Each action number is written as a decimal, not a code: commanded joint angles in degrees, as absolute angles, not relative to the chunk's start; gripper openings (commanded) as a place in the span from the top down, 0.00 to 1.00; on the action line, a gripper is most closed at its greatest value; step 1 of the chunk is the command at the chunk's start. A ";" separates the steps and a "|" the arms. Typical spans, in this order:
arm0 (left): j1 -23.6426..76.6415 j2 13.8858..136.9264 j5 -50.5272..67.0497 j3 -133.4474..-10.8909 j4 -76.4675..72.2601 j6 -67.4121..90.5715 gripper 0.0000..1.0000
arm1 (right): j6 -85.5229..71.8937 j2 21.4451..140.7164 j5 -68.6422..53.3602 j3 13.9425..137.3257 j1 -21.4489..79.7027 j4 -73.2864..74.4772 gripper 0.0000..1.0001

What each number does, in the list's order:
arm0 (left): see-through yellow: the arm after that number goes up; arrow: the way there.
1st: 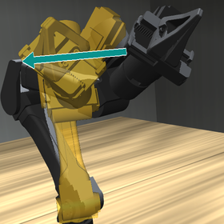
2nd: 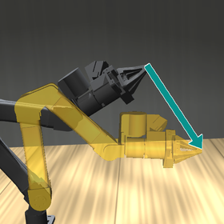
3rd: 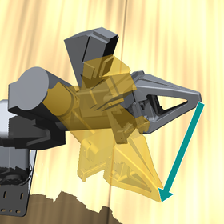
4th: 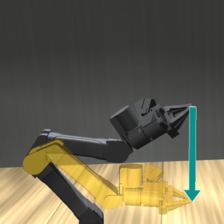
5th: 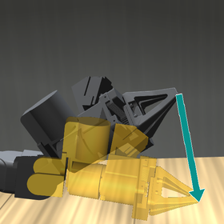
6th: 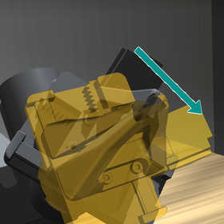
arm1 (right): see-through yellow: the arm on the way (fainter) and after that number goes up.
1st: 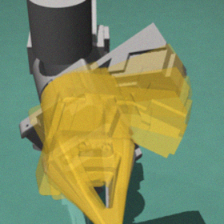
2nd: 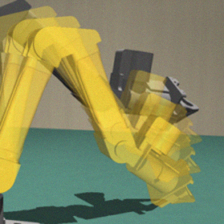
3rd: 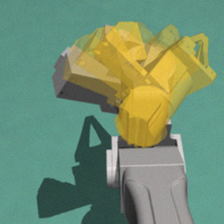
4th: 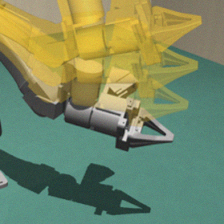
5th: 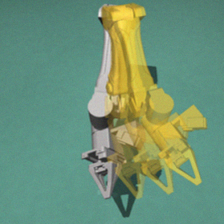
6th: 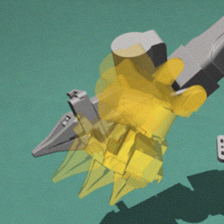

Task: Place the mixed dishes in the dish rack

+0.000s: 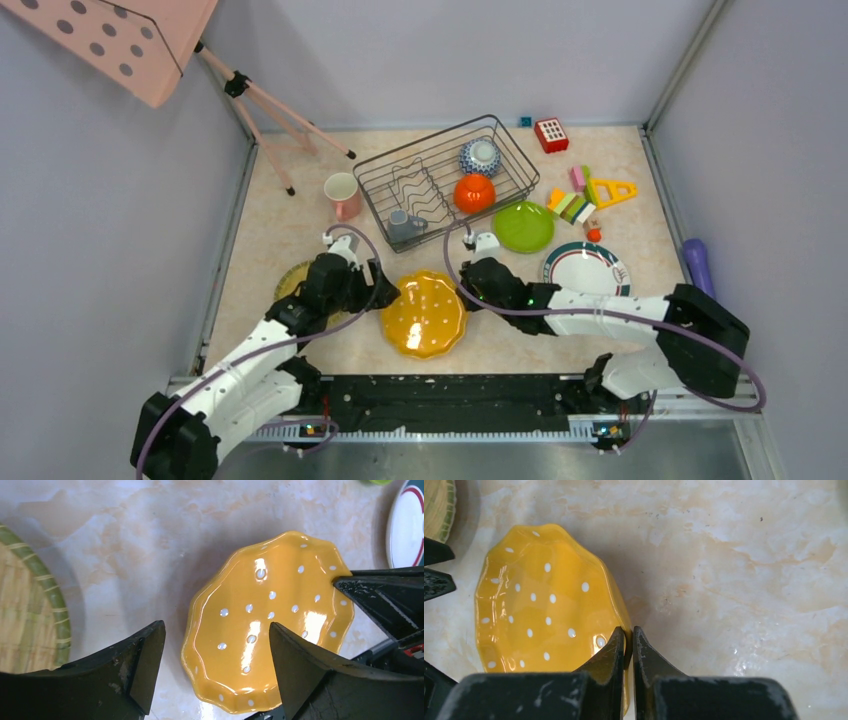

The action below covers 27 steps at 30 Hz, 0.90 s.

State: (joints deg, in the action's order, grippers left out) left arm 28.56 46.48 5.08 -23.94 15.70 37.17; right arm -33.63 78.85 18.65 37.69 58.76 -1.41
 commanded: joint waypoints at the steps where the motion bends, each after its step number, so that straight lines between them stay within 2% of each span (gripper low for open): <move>1: 28.28 47.64 10.74 -22.20 8.22 35.95 0.19 | -28.94 72.16 20.14 34.84 59.25 -10.03 1.00; 11: 28.26 49.05 11.07 -14.62 -5.50 33.51 0.15 | -22.90 69.06 15.66 33.50 59.17 -14.64 1.00; 18: 28.26 51.39 12.07 -14.88 -10.98 31.00 0.14 | -12.64 66.83 13.18 30.94 58.53 -20.05 1.00; 24: 28.30 57.02 21.77 -15.82 -17.50 25.91 0.17 | -6.92 64.39 1.31 31.57 54.25 -19.19 1.00; 27: 28.23 61.05 27.62 -16.51 -20.42 26.24 0.19 | -5.81 64.04 -0.93 31.65 52.38 -18.91 1.00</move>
State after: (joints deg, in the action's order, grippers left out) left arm 28.53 57.30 18.87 -14.90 -12.93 28.49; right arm -9.54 67.05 5.72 30.06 54.94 -12.62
